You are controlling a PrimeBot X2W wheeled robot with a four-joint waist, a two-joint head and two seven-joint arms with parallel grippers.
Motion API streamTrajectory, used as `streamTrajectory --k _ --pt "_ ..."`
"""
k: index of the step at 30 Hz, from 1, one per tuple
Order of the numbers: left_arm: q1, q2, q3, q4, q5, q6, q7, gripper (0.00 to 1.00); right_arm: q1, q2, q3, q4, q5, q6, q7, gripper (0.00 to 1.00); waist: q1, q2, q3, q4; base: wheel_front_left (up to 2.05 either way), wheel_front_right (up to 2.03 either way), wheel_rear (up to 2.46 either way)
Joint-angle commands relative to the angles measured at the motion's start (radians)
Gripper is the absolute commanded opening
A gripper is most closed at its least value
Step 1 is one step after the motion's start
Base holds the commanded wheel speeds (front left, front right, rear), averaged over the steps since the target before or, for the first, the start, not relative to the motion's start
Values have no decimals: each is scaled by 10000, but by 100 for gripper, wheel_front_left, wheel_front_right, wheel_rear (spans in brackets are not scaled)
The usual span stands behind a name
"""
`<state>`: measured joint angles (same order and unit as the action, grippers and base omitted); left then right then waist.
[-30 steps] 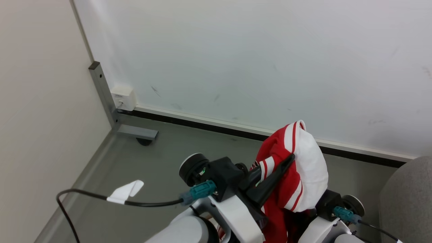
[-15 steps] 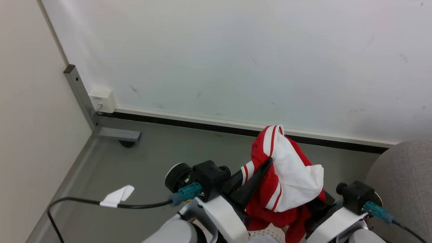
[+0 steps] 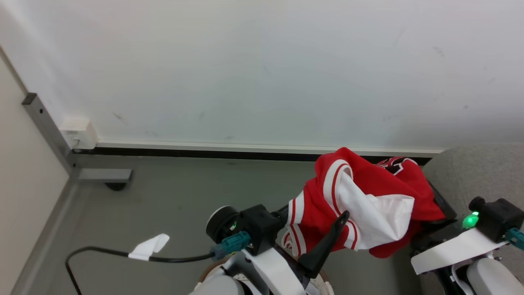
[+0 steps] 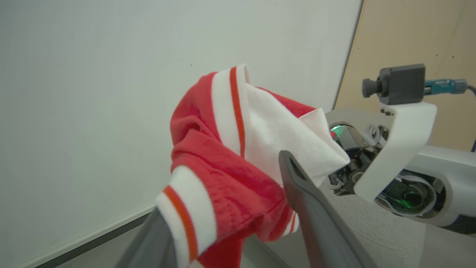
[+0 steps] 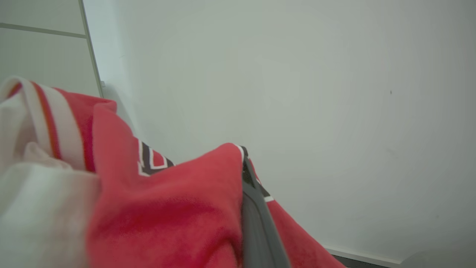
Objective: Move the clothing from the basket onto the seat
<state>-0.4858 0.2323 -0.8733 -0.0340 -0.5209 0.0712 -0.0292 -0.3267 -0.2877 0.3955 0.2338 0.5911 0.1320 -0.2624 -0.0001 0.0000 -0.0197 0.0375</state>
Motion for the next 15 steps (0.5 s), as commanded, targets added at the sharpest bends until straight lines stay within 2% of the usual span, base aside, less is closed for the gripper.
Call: streamTrajectory --k 1,10,15 --pt "93 2 -23 35 14 -60 -107 100 102 -118 -235 -144 69 -23 -33 0 1 0 93 -386 0 0 0" --pt "-10 -12 -366 132 240 -326 -400 100 299 -144 -2062 -1409 121 -23 249 0 1 0 492 -1975 0 0 0" --pt "-155 -13 -518 192 377 -432 -468 100 482 -22 -2672 -2041 -133 -23 506 0 1 0 745 -2737 0 0 0"
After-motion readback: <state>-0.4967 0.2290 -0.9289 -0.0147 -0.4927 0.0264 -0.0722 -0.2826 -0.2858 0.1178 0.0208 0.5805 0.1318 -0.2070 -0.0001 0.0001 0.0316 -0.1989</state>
